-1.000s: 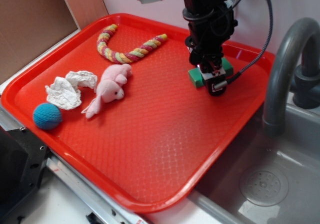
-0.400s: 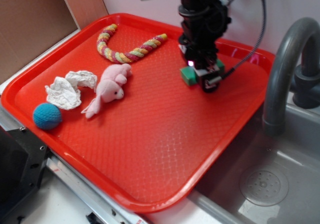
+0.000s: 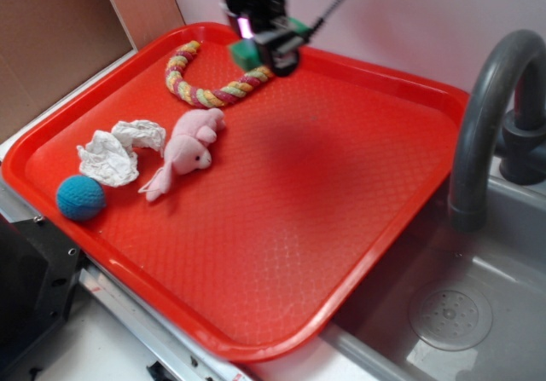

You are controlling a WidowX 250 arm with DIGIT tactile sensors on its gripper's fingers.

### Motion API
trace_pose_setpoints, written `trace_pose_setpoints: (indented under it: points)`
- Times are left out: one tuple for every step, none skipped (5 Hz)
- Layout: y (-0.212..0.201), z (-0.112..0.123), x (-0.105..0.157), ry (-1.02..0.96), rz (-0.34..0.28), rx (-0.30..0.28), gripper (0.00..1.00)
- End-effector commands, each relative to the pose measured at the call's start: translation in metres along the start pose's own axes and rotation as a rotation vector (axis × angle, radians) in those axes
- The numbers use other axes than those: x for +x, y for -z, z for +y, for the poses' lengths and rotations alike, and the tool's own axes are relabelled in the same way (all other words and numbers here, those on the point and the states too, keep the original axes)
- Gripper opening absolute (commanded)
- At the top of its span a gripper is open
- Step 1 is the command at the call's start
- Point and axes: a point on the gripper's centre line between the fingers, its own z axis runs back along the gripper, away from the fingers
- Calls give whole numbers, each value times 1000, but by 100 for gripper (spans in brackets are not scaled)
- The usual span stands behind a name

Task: Grab the green block.

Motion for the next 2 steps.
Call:
trace_pose_setpoints:
  points:
    - [-41, 0, -44, -59, -12, -53, 0]
    - [-35, 2, -40, -74, 26, -56, 0]
